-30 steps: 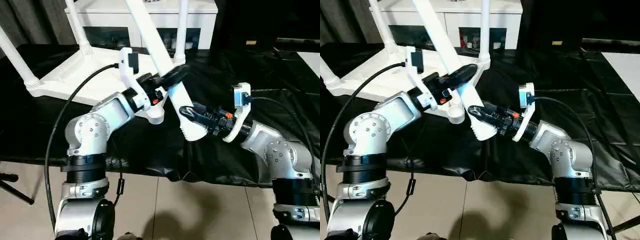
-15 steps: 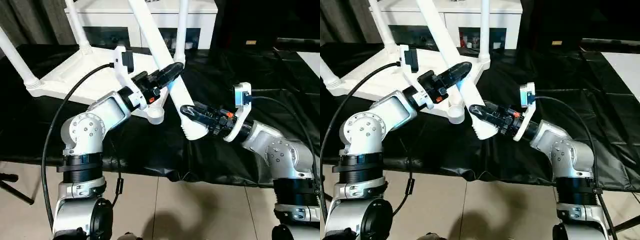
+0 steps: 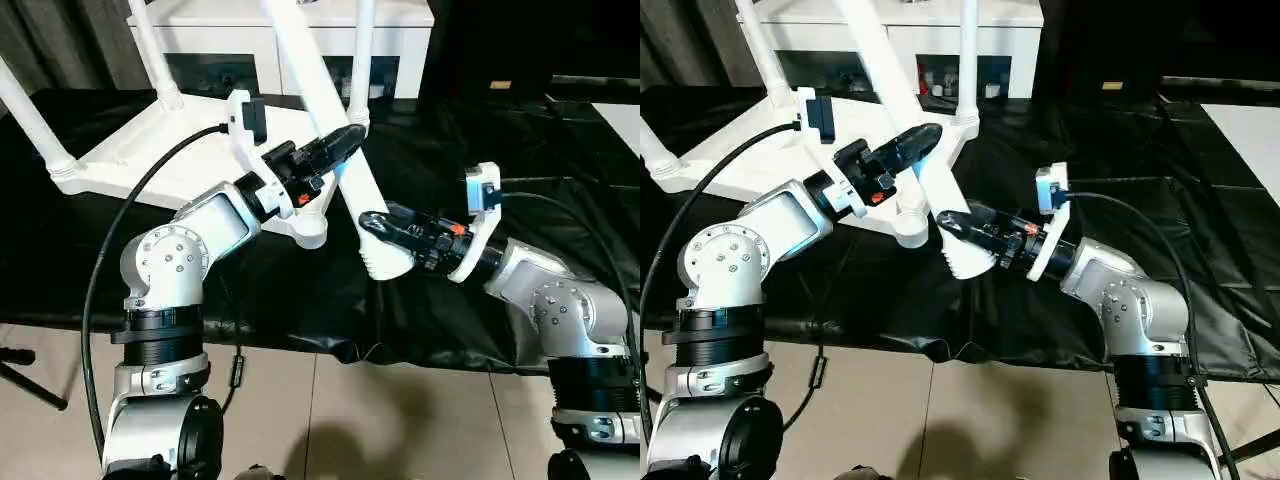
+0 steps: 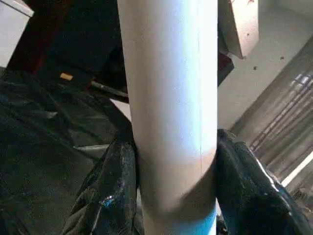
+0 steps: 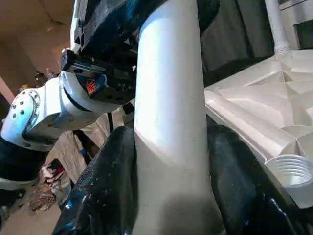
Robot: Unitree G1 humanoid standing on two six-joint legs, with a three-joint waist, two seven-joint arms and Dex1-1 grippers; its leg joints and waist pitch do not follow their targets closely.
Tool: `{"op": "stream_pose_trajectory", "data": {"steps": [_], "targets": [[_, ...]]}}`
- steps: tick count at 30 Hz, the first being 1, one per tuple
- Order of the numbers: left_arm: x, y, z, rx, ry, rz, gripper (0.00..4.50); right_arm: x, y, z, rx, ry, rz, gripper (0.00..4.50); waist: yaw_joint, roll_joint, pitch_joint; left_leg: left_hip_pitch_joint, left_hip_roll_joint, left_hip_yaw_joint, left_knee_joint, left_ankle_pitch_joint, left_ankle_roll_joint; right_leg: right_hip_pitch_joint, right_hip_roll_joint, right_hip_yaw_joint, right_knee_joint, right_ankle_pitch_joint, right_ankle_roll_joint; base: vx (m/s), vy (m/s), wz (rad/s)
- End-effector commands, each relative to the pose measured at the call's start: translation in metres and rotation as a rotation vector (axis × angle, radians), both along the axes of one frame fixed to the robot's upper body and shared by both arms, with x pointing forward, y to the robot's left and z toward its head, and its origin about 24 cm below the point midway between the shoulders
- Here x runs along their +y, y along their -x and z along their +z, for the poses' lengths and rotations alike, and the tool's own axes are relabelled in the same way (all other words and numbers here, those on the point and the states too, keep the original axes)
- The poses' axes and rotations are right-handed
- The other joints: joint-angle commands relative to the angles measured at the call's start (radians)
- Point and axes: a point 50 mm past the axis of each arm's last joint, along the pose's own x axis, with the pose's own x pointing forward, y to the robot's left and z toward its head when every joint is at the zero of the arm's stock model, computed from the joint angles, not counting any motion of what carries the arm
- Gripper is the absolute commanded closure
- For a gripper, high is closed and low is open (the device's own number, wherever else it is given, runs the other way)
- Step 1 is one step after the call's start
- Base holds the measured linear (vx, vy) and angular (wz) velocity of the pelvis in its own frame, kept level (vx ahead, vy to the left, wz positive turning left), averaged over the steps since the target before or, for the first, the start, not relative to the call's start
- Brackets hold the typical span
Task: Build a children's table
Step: Pick table leg
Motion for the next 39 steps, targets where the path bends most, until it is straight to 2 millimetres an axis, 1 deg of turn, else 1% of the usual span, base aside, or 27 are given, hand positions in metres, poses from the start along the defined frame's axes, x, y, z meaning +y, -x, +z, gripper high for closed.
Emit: {"op": "stream_pose_trajectory", "data": {"steps": [1, 3, 5, 7, 8, 9, 10, 11, 13, 14, 15, 16, 17, 20, 21, 23, 24, 26, 27, 29, 30, 33, 34, 35, 37, 38, 39], "targets": [[0.001, 0.001, 0.008, -0.048, -0.006, -0.022, 2.57, 0.003, 0.002, 0.004, -0.014, 0.007, 0.019, 2.29, -0.001, -0.017, -0.075, 0.017, 0.027, -0.005, -0.075, -0.079, 0.066, 0.061, -0.036, 0.025, -0.072, -0.106, -0.219, 0.000, 0.000, 0.00], [0.003, 0.004, 0.008, -0.067, -0.009, -0.054, 2.59, 0.002, 0.001, 0.005, -0.006, 0.003, 0.019, 1.92, -0.001, -0.015, -0.076, 0.018, 0.027, -0.006, -0.075, -0.080, 0.066, 0.059, -0.036, 0.025, -0.071, -0.111, -0.218, 0.000, 0.000, 0.00], [0.003, 0.006, 0.009, -0.082, -0.005, -0.078, 2.59, 0.002, 0.001, 0.006, -0.003, 0.002, 0.025, 1.85, -0.001, -0.015, -0.076, 0.018, 0.027, -0.006, -0.076, -0.077, 0.064, 0.060, -0.035, 0.025, -0.071, -0.107, -0.219, 0.000, 0.000, 0.00], [0.006, 0.010, 0.010, -0.113, -0.016, -0.134, 2.61, 0.002, 0.002, 0.009, 0.002, -0.001, 0.057, 1.61, -0.001, -0.013, -0.077, 0.020, 0.027, -0.006, -0.076, -0.078, 0.063, 0.060, -0.035, 0.025, -0.068, -0.102, -0.224, 0.000, 0.000, 0.00], [0.008, 0.014, 0.009, -0.137, -0.036, -0.186, 2.61, 0.002, 0.004, 0.012, 0.006, 0.000, 0.096, 1.61, -0.002, -0.014, -0.076, 0.020, 0.027, -0.006, -0.076, -0.079, 0.065, 0.059, -0.034, 0.025, -0.069, -0.101, -0.225, 0.000, 0.000, 0.00], [0.009, 0.016, 0.009, -0.152, -0.047, -0.215, 2.61, 0.002, 0.005, 0.013, 0.009, 0.002, 0.121, 1.50, 0.000, -0.012, -0.077, 0.020, 0.027, -0.006, -0.076, -0.071, 0.066, 0.061, -0.034, 0.025, -0.066, -0.091, -0.225, 0.000, 0.000, 0.00], [0.009, 0.016, 0.009, -0.152, -0.047, -0.215, 2.62, 0.002, 0.005, 0.013, 0.009, 0.002, 0.121, 1.42, -0.001, -0.012, -0.076, 0.021, 0.027, -0.006, -0.075, -0.070, 0.067, 0.058, -0.033, 0.025, -0.066, -0.088, -0.227, 0.000, 0.000, 0.00], [0.012, 0.021, 0.010, -0.178, -0.057, -0.271, 2.62, 0.002, 0.008, 0.015, 0.013, 0.019, 0.174, 1.33, -0.001, -0.011, -0.077, 0.021, 0.028, -0.005, -0.075, -0.072, 0.066, 0.059, -0.034, 0.025, -0.065, -0.082, -0.230, 0.000, 0.000, 0.00], [0.014, 0.024, 0.011, -0.193, -0.064, -0.310, 2.63, 0.002, 0.010, 0.017, 0.019, 0.037, 0.214, 1.15, -0.001, -0.010, -0.076, 0.022, 0.028, -0.005, -0.077, -0.081, 0.062, 0.060, -0.034, 0.025, -0.064, -0.089, -0.235, 0.000, 0.000, 0.00], [0.015, 0.025, 0.011, -0.198, -0.067, -0.325, 2.63, 0.002, 0.011, 0.017, 0.022, 0.044, 0.228, 1.07, -0.002, -0.015, -0.075, 0.022, 0.029, -0.004, -0.077, -0.086, 0.059, 0.059, -0.034, 0.025, -0.065, -0.093, -0.236, 0.000, 0.000, 0.00], [0.017, 0.030, 0.011, -0.214, -0.087, -0.396, 2.63, 0.003, 0.013, 0.018, 0.026, 0.068, 0.278, 1.07, -0.001, -0.013, -0.075, 0.023, 0.029, -0.004, -0.077, -0.091, 0.054, 0.059, -0.035, 0.026, -0.064, -0.102, -0.237, 0.000, 0.000, 0.00], [0.017, 0.033, 0.011, -0.220, -0.099, -0.428, 2.63, 0.003, 0.013, 0.019, 0.028, 0.078, 0.299, 1.02, 0.000, -0.013, -0.076, 0.024, 0.027, -0.005, -0.076, -0.090, 0.053, 0.060, -0.035, 0.025, -0.064, -0.106, -0.237, 0.000, 0.000, 0.00], [0.017, 0.034, 0.010, -0.221, -0.108, -0.441, 2.63, 0.003, 0.014, 0.019, 0.029, 0.083, 0.312, 1.01, -0.001, -0.011, -0.074, 0.022, 0.029, -0.004, -0.078, -0.095, 0.053, 0.058, -0.034, 0.026, -0.063, -0.112, -0.236, 0.000, 0.000, 0.00], [0.018, 0.034, 0.009, -0.223, -0.138, -0.463, 2.63, 0.006, 0.016, 0.021, 0.033, 0.104, 0.371, 1.01, 0.000, -0.016, -0.074, 0.022, 0.030, -0.003, -0.077, -0.097, 0.045, 0.060, -0.037, 0.027, -0.063, -0.121, -0.237, 0.000, 0.000, 0.00], [0.017, 0.033, 0.010, -0.230, -0.146, -0.464, 2.63, 0.010, 0.018, 0.022, 0.033, 0.119, 0.414, 1.01, -0.001, -0.016, -0.073, 0.022, 0.030, -0.003, -0.077, -0.098, 0.043, 0.058, -0.037, 0.028, -0.064, -0.124, -0.238, 0.000, 0.000, 0.00], [0.017, 0.033, 0.010, -0.235, -0.146, -0.469, 2.64, 0.012, 0.019, 0.022, 0.031, 0.128, 0.433, 1.01, 0.000, -0.015, -0.073, 0.023, 0.031, -0.003, -0.077, -0.105, 0.039, 0.059, -0.037, 0.027, -0.064, -0.136, -0.238, 0.000, 0.000, 0.00], [0.015, 0.033, 0.011, -0.241, -0.145, -0.472, 2.64, 0.016, 0.020, 0.021, 0.033, 0.138, 0.457, 1.01, 0.000, -0.017, -0.074, 0.022, 0.030, -0.003, -0.077, -0.103, 0.038, 0.059, -0.037, 0.028, -0.064, -0.136, -0.235, 0.000, 0.000, 0.00], [0.015, 0.032, 0.011, -0.243, -0.144, -0.472, 2.64, 0.018, 0.020, 0.020, 0.036, 0.140, 0.465, 1.01, 0.000, -0.016, -0.075, 0.022, 0.031, -0.004, -0.076, -0.093, 0.037, 0.060, -0.038, 0.028, -0.062, -0.122, -0.235, 0.000, 0.000, 0.00], [0.014, 0.032, 0.011, -0.247, -0.145, -0.473, 2.64, 0.020, 0.020, 0.019, 0.038, 0.146, 0.473, 1.01, 0.001, -0.019, -0.076, 0.021, 0.030, -0.003, -0.075, -0.086, 0.039, 0.061, -0.037, 0.028, -0.061, -0.110, -0.237, 0.000, 0.000, 0.00], [0.014, 0.032, 0.012, -0.250, -0.145, -0.475, 2.64, 0.021, 0.021, 0.018, 0.039, 0.151, 0.479, 1.01, 0.001, -0.018, -0.077, 0.021, 0.030, -0.003, -0.074, -0.077, 0.041, 0.060, -0.037, 0.028, -0.059, -0.096, -0.241, 0.000, 0.000, 0.00], [0.013, 0.033, 0.012, -0.258, -0.144, -0.477, 2.64, 0.025, 0.019, 0.014, 0.063, 0.154, 0.475, 1.31, 0.002, -0.018, -0.077, 0.021, 0.029, -0.004, -0.074, -0.072, 0.044, 0.060, -0.037, 0.028, -0.058, -0.089, -0.243, 0.000, 0.000, 0.00], [0.013, 0.033, 0.012, -0.259, -0.145, -0.478, 2.64, 0.026, 0.019, 0.014, 0.073, 0.151, 0.472, 1.42, 0.002, -0.017, -0.078, 0.022, 0.029, -0.003, -0.074, -0.074, 0.044, 0.060, -0.037, 0.027, -0.058, -0.089, -0.244, 0.000, 0.000, 0.00], [0.013, 0.033, 0.011, -0.260, -0.146, -0.479, 2.64, 0.026, 0.019, 0.013, 0.078, 0.149, 0.472, 1.68, 0.002, -0.018, -0.079, 0.021, 0.029, -0.003, -0.073, -0.066, 0.045, 0.061, -0.036, 0.028, -0.056, -0.077, -0.246, 0.000, 0.000, 0.00], [0.013, 0.033, 0.011, -0.260, -0.146, -0.479, 2.64, 0.026, 0.019, 0.013, 0.078, 0.149, 0.472, 1.78, 0.002, -0.017, -0.079, 0.021, 0.029, -0.003, -0.073, -0.066, 0.045, 0.061, -0.036, 0.027, -0.056, -0.076, -0.247, 0.000, 0.000, 0.00], [0.014, 0.033, 0.011, -0.261, -0.148, -0.479, 2.64, 0.026, 0.019, 0.013, 0.081, 0.145, 0.470, 1.78, 0.002, -0.017, -0.079, 0.021, 0.028, -0.003, -0.073, -0.065, 0.046, 0.061, -0.036, 0.027, -0.056, -0.073, -0.247, 0.000, 0.000, 0.00], [0.015, 0.033, 0.011, -0.261, -0.149, -0.477, 2.64, 0.025, 0.018, 0.014, 0.081, 0.141, 0.464, 1.99, 0.003, -0.014, -0.079, 0.022, 0.028, -0.003, -0.073, -0.069, 0.044, 0.060, -0.036, 0.027, -0.056, -0.081, -0.246, 0.000, 0.000, 0.00], [0.016, 0.032, 0.011, -0.262, -0.150, -0.473, 2.64, 0.026, 0.017, 0.014, 0.072, 0.139, 0.446, 1.99, 0.002, -0.014, -0.078, 0.022, 0.028, -0.003, -0.073, -0.075, 0.041, 0.061, -0.036, 0.027, -0.057, -0.087, -0.244, 0.000, 0.000, 0.00]]}}
